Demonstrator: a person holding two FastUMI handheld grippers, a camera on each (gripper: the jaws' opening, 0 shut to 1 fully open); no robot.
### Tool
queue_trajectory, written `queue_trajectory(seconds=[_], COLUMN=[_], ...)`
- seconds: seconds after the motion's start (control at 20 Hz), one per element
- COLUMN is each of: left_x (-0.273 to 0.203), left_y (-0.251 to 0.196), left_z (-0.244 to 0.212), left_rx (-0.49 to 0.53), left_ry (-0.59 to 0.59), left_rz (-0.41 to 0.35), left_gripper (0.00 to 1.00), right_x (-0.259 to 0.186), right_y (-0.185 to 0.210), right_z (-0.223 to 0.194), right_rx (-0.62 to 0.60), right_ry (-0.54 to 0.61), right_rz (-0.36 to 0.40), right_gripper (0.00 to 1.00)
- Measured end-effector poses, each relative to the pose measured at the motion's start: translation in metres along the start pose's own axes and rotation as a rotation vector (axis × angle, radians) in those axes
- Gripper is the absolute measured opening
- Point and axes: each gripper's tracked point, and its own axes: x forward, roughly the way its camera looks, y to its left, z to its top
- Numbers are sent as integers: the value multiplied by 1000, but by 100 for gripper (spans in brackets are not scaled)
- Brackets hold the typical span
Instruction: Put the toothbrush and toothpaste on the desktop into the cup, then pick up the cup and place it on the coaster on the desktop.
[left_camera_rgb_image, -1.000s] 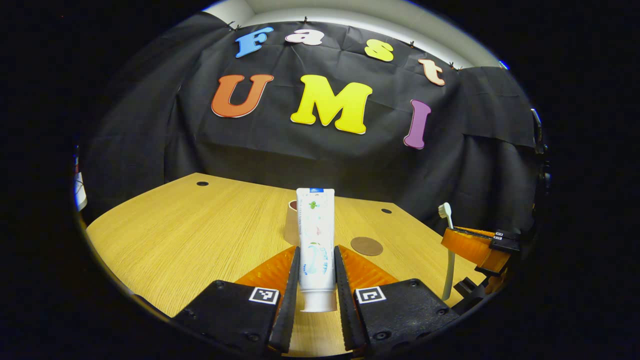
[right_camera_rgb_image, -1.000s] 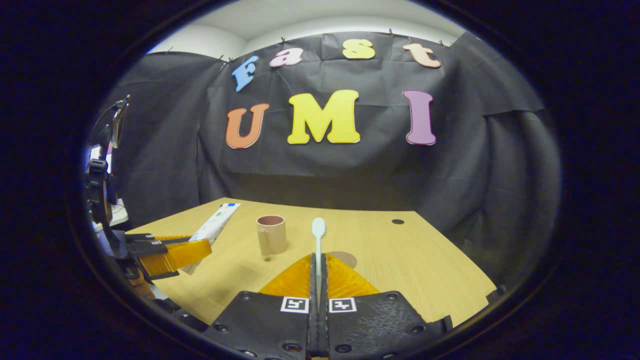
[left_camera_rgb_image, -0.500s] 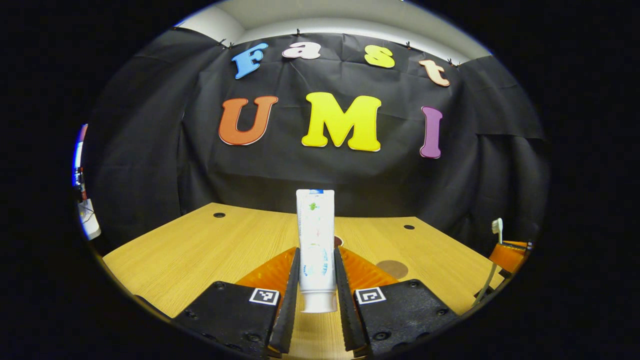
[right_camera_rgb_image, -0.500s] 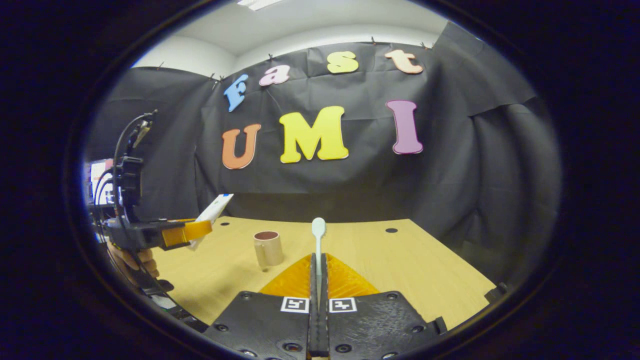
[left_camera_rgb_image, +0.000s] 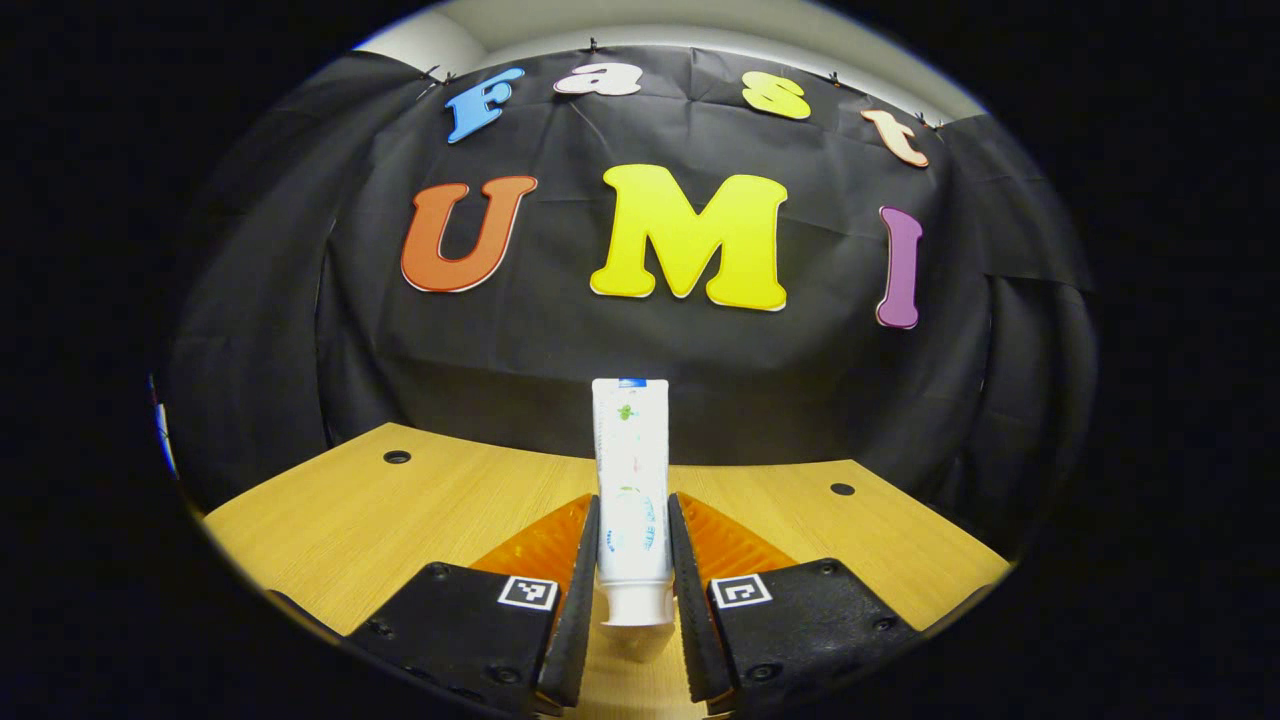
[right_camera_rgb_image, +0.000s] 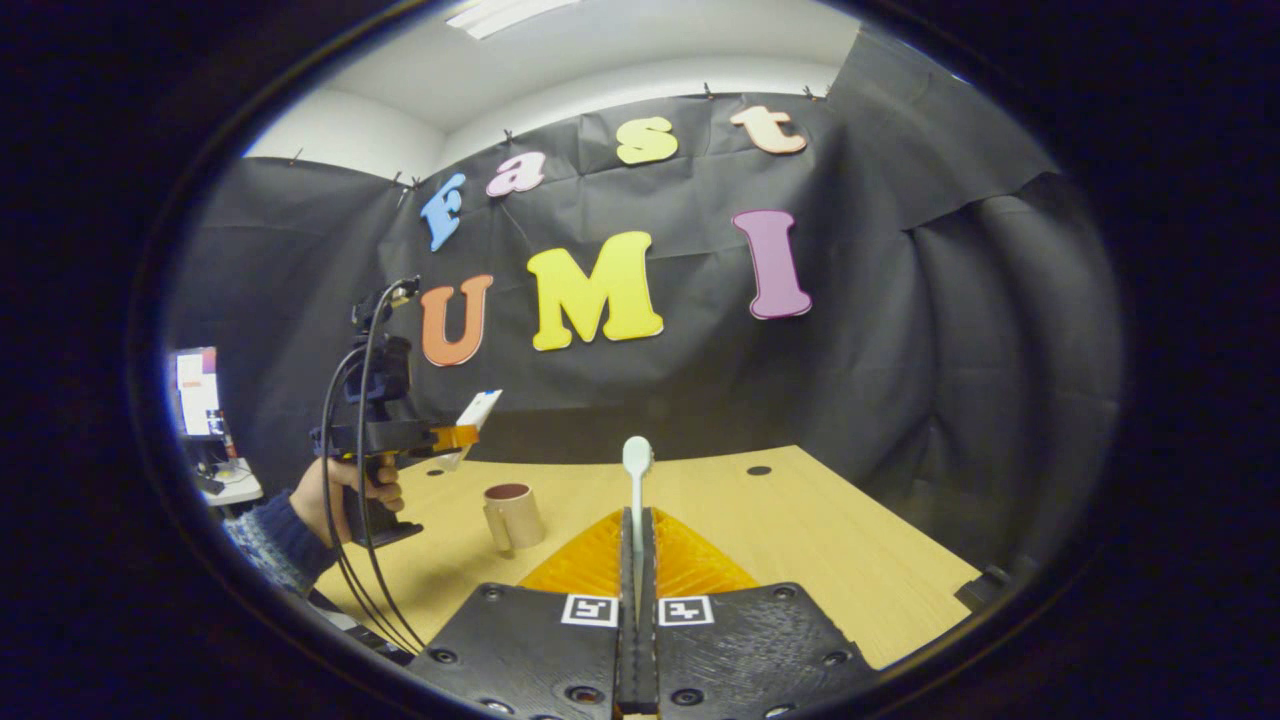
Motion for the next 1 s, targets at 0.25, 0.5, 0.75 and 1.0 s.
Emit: queue_trajectory(seconds=[0.25,0.5,0.75,1.0], left_x=[21,30,36,39], left_y=[-6,-8,-8,-4], left_z=[-13,-22,-28,-32], left_rx=[-24,-27,-17,3], left_ry=[15,39,56,68], left_rz=[-17,-22,-18,-7], left_gripper=[42,43,43,44], right_x=[3,4,7,10], right_y=[-4,0,-1,-8], right_z=[-5,-14,-22,-28], right_rx=[-3,-27,-19,-7], right_ry=[9,16,38,56], right_rz=[-7,5,7,-11], right_gripper=[0,0,0,0])
